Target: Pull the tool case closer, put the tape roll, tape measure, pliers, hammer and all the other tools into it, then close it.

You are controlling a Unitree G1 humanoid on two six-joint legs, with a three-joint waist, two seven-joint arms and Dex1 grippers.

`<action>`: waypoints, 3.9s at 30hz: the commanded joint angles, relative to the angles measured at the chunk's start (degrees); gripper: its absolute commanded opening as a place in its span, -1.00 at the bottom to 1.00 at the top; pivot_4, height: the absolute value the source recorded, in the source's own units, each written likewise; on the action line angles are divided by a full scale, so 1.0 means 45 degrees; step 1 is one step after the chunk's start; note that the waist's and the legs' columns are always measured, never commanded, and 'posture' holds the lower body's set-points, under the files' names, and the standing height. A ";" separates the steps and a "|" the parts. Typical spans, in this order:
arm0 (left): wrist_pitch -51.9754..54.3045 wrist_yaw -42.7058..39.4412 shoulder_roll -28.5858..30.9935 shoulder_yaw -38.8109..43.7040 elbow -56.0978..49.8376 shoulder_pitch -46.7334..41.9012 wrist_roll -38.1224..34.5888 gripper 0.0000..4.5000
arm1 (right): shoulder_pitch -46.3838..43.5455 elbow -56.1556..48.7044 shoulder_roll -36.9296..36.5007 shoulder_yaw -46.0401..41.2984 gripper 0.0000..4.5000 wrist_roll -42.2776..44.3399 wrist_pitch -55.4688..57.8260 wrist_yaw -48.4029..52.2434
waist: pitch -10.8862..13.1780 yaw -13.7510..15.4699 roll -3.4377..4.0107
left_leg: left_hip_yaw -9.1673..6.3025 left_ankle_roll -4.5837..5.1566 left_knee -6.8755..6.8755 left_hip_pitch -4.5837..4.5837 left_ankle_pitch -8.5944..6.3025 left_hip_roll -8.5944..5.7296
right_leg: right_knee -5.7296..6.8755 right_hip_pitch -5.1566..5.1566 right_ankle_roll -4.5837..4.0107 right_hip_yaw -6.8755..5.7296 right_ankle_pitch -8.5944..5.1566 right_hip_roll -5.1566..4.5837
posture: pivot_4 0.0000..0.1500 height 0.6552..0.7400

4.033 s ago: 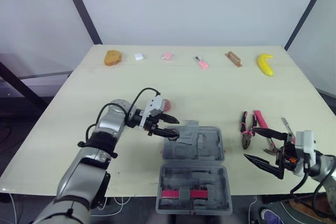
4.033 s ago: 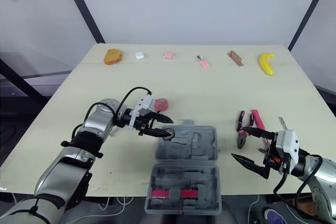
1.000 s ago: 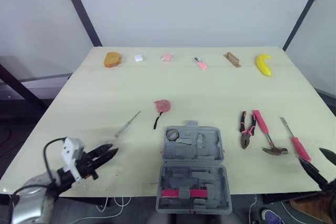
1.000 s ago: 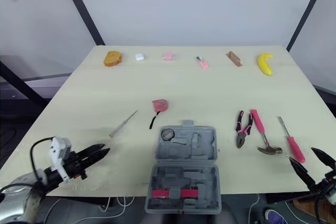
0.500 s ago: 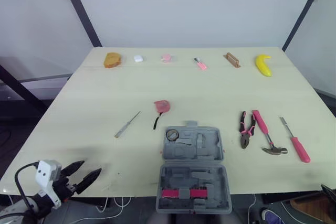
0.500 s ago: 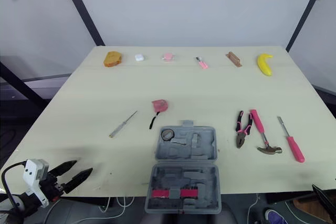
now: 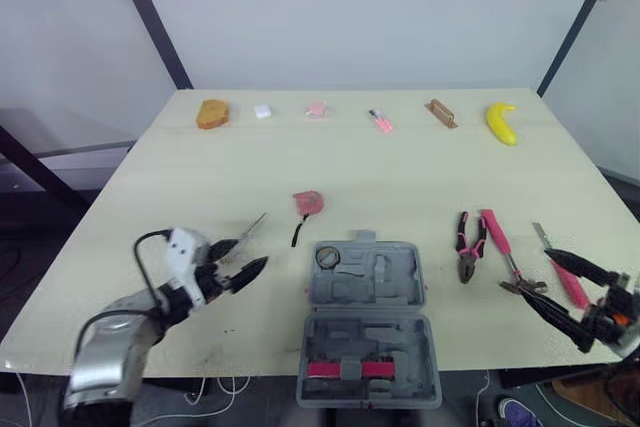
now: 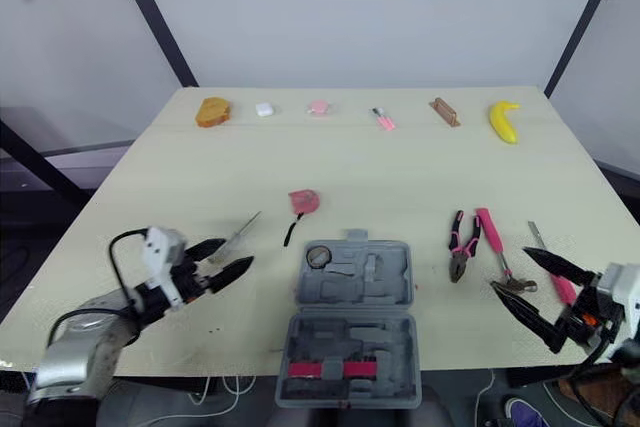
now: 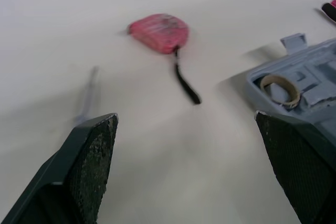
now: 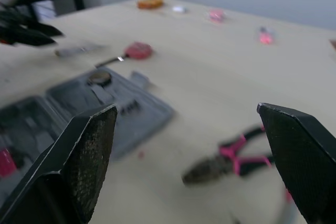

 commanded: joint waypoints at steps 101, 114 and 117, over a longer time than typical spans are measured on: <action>-0.1834 -0.5643 0.3086 0.0376 -0.0186 0.2375 -0.0221 0.98 | -0.1860 -0.0324 -0.0328 0.3188 1.00 -0.1279 -0.0660 0.2569 | 0.0044 0.0225 -0.0032 | 0.0003 0.0000 -0.0014 -0.0016 0.0000 -0.0001 | -0.0072 -0.0002 -0.0038 -0.0074 -0.0019 -0.0004 | 1.00 1.00; -0.8239 -0.9346 0.2147 -0.3075 0.8203 -0.2868 0.2511 0.98 | -0.2234 -0.0614 -0.0636 0.2940 1.00 -0.1146 -0.0462 0.2250 | 0.0049 0.0227 -0.0027 | 0.0003 0.0003 -0.0027 -0.0021 0.0001 -0.0007 | -0.0059 -0.0016 -0.0005 -0.0077 0.0018 0.0066 | 1.00 1.00; -0.9149 -0.9240 0.1711 -0.3295 0.9350 -0.3328 0.2887 0.98 | -0.2169 -0.0664 -0.0672 0.2891 1.00 -0.1154 -0.0467 0.2195 | 0.0049 0.0247 -0.0028 | 0.0004 0.0004 -0.0027 -0.0018 0.0001 -0.0012 | -0.0056 -0.0014 -0.0004 -0.0081 0.0019 0.0064 | 1.00 1.00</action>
